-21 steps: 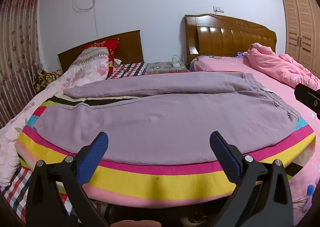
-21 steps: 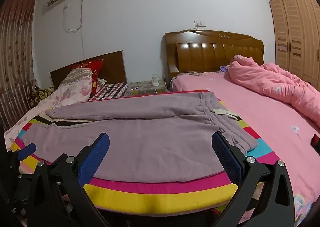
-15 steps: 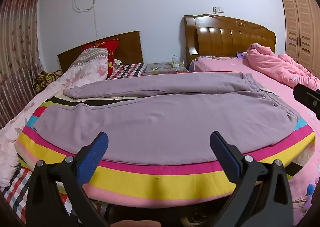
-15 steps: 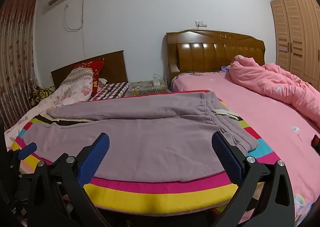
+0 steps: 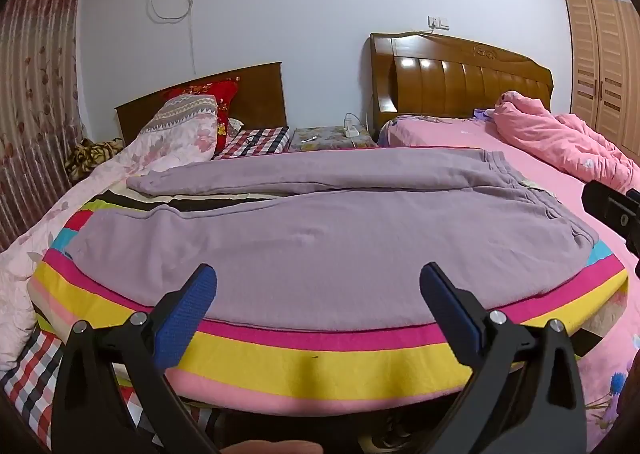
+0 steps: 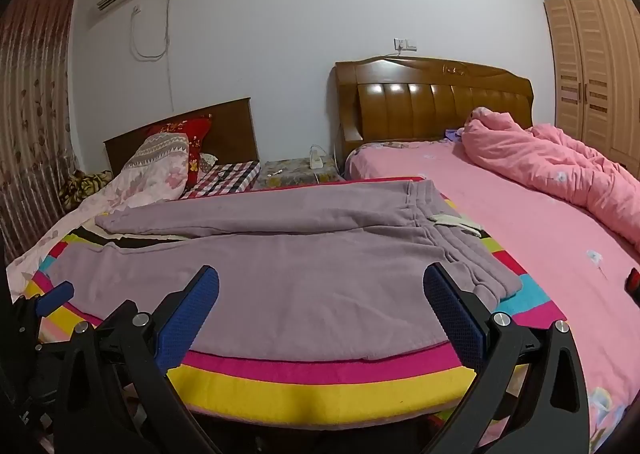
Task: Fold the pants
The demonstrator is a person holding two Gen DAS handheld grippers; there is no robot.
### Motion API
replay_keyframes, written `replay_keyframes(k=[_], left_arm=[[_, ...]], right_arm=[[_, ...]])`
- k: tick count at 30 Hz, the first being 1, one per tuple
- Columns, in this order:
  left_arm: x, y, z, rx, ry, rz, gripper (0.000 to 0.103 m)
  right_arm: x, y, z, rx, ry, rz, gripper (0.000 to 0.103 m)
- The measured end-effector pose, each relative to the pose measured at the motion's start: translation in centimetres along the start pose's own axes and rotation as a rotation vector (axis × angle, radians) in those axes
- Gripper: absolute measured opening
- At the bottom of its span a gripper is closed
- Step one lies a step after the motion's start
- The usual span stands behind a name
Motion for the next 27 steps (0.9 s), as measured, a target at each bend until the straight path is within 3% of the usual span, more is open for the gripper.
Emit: replay_keyframes(k=[27], left_arm=[[-0.36, 0.44, 0.37, -0.034, -0.001, -0.019, 0.102]], right_arm=[[0.12, 0.53, 0.76, -0.030, -0.019, 0.016, 0.099]])
Point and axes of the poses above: each gripper's, at about its wrist camera, not at the fingertips, and z roughly the way its jaws point, x to its right, y to its underside, the point moved 5 cm from there along z, roughly the way its jaws point, and after that the axes turned 2 degrees about -x, right-handed, at the moved point
